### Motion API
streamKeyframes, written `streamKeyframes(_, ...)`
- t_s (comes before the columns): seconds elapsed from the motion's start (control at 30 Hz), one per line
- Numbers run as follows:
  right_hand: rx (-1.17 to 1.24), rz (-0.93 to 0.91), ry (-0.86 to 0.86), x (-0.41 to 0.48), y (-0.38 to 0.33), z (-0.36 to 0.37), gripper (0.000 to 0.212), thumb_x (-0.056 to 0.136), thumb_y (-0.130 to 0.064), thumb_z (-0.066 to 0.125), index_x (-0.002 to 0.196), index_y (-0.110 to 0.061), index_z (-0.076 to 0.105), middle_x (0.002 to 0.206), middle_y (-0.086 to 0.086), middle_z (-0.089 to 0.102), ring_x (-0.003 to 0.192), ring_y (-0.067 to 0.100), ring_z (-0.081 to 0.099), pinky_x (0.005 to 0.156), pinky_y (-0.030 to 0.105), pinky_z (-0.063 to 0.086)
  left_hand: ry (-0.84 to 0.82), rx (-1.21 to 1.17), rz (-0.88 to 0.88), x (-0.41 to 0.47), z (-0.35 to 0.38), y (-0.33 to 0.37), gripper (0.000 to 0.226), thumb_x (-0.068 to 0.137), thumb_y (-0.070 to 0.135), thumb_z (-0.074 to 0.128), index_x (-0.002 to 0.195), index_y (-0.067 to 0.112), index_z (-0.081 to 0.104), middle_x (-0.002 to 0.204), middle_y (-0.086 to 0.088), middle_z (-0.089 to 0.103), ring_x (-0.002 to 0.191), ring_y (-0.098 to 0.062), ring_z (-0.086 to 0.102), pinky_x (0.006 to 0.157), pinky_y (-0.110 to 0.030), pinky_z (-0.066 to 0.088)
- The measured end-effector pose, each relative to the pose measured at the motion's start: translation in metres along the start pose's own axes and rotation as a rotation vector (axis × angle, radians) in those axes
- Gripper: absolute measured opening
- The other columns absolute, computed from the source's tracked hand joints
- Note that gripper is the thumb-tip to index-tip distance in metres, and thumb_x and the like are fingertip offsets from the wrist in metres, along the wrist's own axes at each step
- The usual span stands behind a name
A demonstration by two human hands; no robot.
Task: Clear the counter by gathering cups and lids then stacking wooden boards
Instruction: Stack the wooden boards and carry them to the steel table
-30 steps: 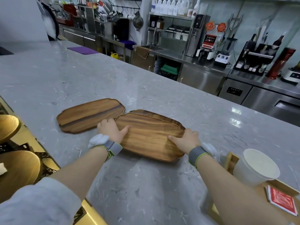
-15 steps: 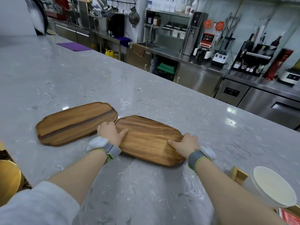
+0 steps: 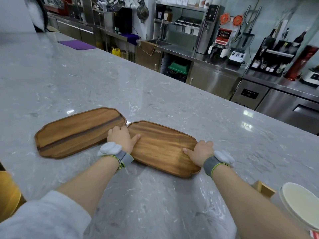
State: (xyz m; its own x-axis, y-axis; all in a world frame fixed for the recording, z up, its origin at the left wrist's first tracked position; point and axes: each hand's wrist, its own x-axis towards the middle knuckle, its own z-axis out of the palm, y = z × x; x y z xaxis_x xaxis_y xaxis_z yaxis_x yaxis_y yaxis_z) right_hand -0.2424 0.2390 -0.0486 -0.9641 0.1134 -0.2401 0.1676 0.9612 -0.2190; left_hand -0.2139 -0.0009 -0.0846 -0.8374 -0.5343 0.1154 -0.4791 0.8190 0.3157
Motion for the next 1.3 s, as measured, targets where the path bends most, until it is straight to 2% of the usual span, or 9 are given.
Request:
streamKeyframes(0.07, 0.005, 0.007, 0.016, 0.001, -0.001, -0.002, 0.065, 0.094, -0.055, 0.035, 0.124, 0.002, 0.043, 0.13, 0.017, 0.044, 0.119, 0.03, 0.048, 0.103, 0.033, 0.037, 0.003, 0.013, 0.007, 0.0, 0.001, 0.002, 0.062, 0.08, 0.063, 0.05, 0.108, 0.007, 0.056, 0.113, -0.017, 0.057, 0.107, -0.034, 0.049, 0.083, -0.037, 0.042)
streamKeyframes(0.2, 0.13, -0.001, -0.005, 0.003, 0.001, 0.003, 0.06, 0.088, -0.04, 0.058, 0.124, 0.006, 0.046, 0.133, 0.026, 0.042, 0.121, 0.036, 0.045, 0.093, 0.039, 0.039, 0.017, 0.033, 0.022, 0.0, 0.004, 0.004, 0.062, 0.08, 0.063, 0.049, 0.105, 0.007, 0.057, 0.11, -0.017, 0.058, 0.105, -0.033, 0.05, 0.081, -0.037, 0.043)
streamKeyframes(0.4, 0.079, 0.001, -0.038, 0.008, -0.001, 0.004, 0.064, 0.088, -0.04, 0.059, 0.128, 0.007, 0.044, 0.136, 0.026, 0.041, 0.123, 0.036, 0.044, 0.095, 0.04, 0.039, 0.014, 0.05, 0.026, 0.001, 0.004, 0.006, 0.062, 0.082, 0.062, 0.048, 0.107, 0.006, 0.056, 0.112, -0.017, 0.057, 0.107, -0.033, 0.049, 0.081, -0.037, 0.043)
streamKeyframes(0.63, -0.149, 0.086, -0.03, 0.006, -0.006, 0.006, 0.078, 0.088, -0.06, 0.043, 0.132, 0.004, 0.037, 0.133, 0.016, 0.036, 0.117, 0.035, 0.051, 0.103, 0.041, 0.041, 0.026, 0.048, 0.008, -0.004, 0.005, 0.006, 0.06, 0.083, 0.062, 0.046, 0.108, 0.008, 0.055, 0.112, -0.016, 0.058, 0.105, -0.033, 0.049, 0.079, -0.037, 0.043)
streamKeyframes(0.8, -0.16, 0.098, -0.023, 0.009, -0.008, 0.01, 0.08, 0.088, -0.062, 0.042, 0.133, 0.004, 0.036, 0.132, 0.015, 0.036, 0.119, 0.032, 0.05, 0.104, 0.041, 0.041, 0.011, 0.066, -0.007, -0.007, 0.004, 0.007, 0.06, 0.084, 0.061, 0.044, 0.111, 0.009, 0.054, 0.114, -0.016, 0.057, 0.104, -0.033, 0.049, 0.076, -0.037, 0.043)
streamKeyframes(1.0, -0.212, 0.089, -0.02, 0.013, -0.007, 0.012, 0.08, 0.089, -0.064, 0.035, 0.132, 0.003, 0.039, 0.13, 0.014, 0.04, 0.12, 0.029, 0.048, 0.102, 0.038, 0.041, -0.054, 0.046, 0.009, -0.008, -0.004, 0.005, 0.053, 0.09, 0.051, 0.042, 0.121, 0.009, 0.05, 0.122, -0.018, 0.052, 0.113, -0.036, 0.046, 0.088, -0.041, 0.042)
streamKeyframes(1.07, -0.237, 0.04, -0.011, 0.01, -0.007, 0.011, 0.07, 0.094, -0.058, 0.029, 0.139, -0.004, 0.035, 0.131, 0.014, 0.043, 0.122, 0.028, 0.044, 0.101, 0.034, 0.039, -0.092, 0.05, 0.02, -0.008, -0.009, 0.005, 0.052, 0.092, 0.047, 0.042, 0.126, 0.009, 0.047, 0.125, -0.019, 0.051, 0.115, -0.037, 0.046, 0.094, -0.042, 0.039)
streamKeyframes(1.13, -0.25, -0.01, -0.007, 0.009, -0.007, 0.015, 0.057, 0.098, -0.046, 0.034, 0.144, -0.011, 0.03, 0.131, 0.015, 0.044, 0.12, 0.031, 0.042, 0.099, 0.035, 0.039, -0.118, 0.011, 0.031, -0.012, -0.011, 0.003, 0.051, 0.092, 0.043, 0.043, 0.129, 0.008, 0.044, 0.128, -0.019, 0.051, 0.116, -0.038, 0.047, 0.098, -0.041, 0.037)
streamKeyframes(1.3, -0.303, 0.06, 0.072, 0.002, -0.01, 0.021, 0.067, 0.096, -0.052, 0.028, 0.134, 0.003, 0.038, 0.128, 0.015, 0.043, 0.119, 0.03, 0.045, 0.099, 0.039, 0.037, -0.095, -0.184, 0.085, -0.032, -0.01, -0.009, 0.05, 0.091, 0.031, 0.049, 0.133, 0.005, 0.041, 0.137, -0.017, 0.046, 0.125, -0.033, 0.043, 0.101, -0.037, 0.034)
